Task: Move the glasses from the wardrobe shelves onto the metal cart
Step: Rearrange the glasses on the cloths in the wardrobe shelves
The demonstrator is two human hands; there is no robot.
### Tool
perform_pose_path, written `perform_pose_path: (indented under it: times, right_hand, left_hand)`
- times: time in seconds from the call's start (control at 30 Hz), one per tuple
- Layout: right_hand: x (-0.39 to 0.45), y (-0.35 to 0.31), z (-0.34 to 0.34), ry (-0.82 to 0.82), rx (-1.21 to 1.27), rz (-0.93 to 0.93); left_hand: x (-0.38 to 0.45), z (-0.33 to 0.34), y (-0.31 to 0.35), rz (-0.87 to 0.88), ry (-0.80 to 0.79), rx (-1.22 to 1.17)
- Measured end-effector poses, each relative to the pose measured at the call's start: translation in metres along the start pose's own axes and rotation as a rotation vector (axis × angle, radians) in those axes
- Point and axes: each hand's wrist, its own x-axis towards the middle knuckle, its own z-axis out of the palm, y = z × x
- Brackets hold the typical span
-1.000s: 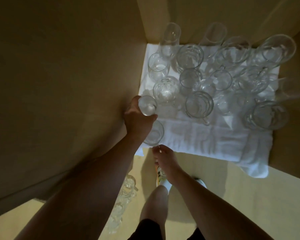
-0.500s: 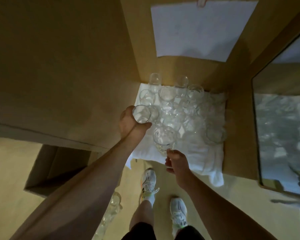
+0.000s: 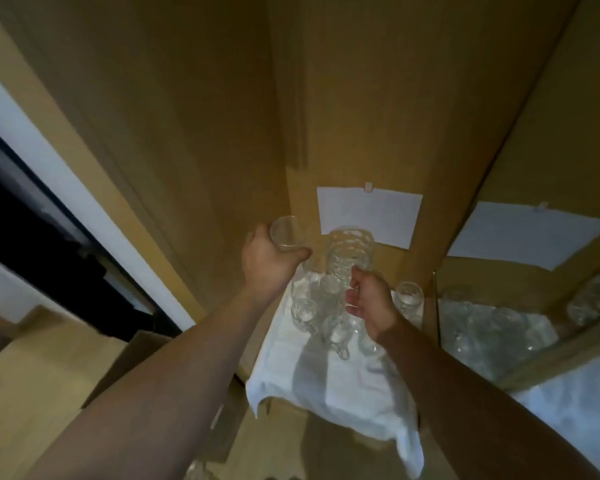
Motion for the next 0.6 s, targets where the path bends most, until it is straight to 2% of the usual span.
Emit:
perform_pose_path:
  times: [0.3,0.43,0.6]
  right_hand:
    - [-0.084,-0.084,-0.001,-0.003,-0.006,-0.197]
    - [-0.129,-0.094,-0.002,-0.006,-0.009,-0.298]
    - [-0.188,-0.084,-0.004,0.059,0.001,-0.348]
  left_hand:
    - [-0.024,-0.081,0.071,0.068,0.025,-0.092]
    - [-0.046,-0.113,0.086,0.095,-0.006,-0.216]
    - [-0.082,-0.146,0.082,0.178,-0.123,-0.343]
